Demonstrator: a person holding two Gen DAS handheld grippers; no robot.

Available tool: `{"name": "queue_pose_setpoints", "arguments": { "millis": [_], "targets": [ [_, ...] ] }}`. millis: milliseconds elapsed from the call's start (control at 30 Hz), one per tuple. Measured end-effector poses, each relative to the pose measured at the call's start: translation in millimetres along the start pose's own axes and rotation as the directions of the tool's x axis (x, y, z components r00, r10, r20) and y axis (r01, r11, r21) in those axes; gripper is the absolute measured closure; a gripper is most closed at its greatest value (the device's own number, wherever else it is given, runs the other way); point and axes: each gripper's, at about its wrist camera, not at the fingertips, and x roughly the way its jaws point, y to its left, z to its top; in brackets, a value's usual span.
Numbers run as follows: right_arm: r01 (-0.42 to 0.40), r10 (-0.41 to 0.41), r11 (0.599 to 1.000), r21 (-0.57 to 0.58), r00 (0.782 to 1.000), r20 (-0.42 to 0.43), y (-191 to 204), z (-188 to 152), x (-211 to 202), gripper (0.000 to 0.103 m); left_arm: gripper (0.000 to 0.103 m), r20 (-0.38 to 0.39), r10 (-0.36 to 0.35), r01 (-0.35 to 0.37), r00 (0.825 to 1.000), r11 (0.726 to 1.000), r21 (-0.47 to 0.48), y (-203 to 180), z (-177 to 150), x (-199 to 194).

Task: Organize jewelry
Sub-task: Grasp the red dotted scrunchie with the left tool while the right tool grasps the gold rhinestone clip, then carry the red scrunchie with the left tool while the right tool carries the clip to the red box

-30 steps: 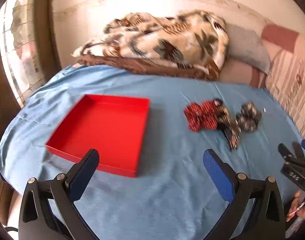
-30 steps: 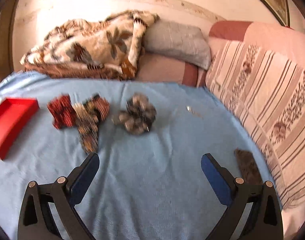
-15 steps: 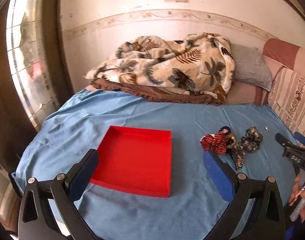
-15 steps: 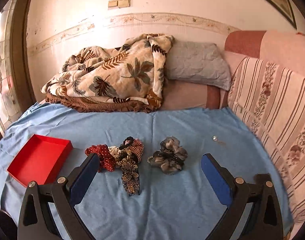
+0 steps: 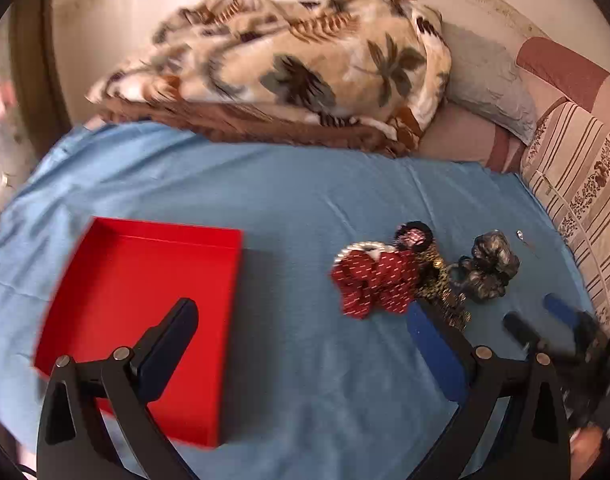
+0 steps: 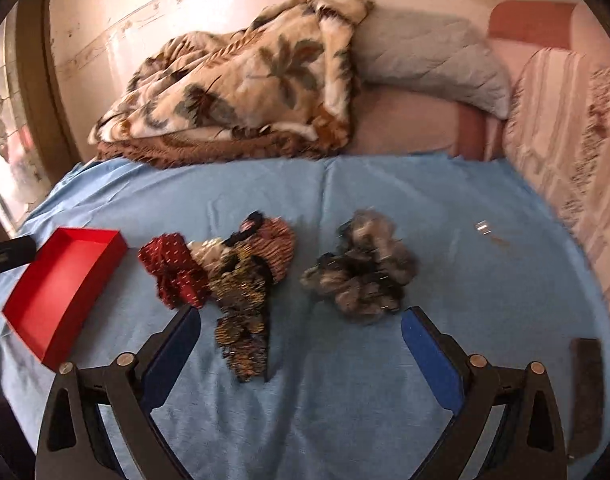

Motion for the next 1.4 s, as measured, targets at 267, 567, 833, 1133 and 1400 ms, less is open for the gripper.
{"name": "queue_pose_setpoints", "arguments": {
  "millis": [267, 567, 833, 1133, 1400],
  "targets": [
    [-0.136, 0.139, 0.99, 0.045, 0.986, -0.096, 8, -4, 38, 0.013, 0.0, -0.128, -0.162, 0.154, 0.978, 0.986, -0.072, -22, 23, 80],
    [-0.166, 0.179, 0.983, 0.083, 0.968, -0.178, 10, -4, 79, 0.026, 0.04, -0.247, -0.231, 0.213, 0.941, 0.972, -0.095, -30, 22, 129],
    [-0.21, 0.23, 0.971, 0.115, 0.952, -0.203, 15, -10, 91, 0.063, 0.091, -0.262, -0.265, 0.243, 0.928, 0.964, -0.111, -23, 8, 117],
    [-0.218, 0.248, 0.958, 0.184, 0.956, -0.156, 2, -28, 47, 0.063, 0.092, -0.149, -0.283, 0.269, 0.947, 0.957, -0.108, -5, -10, 32],
    [-0.171, 0.222, 0.952, 0.252, 0.956, -0.19, -1, -69, 11, 0.063, 0.092, -0.076, -0.24, 0.234, 0.968, 0.969, -0.077, -1, -39, -14]
  ]
}}
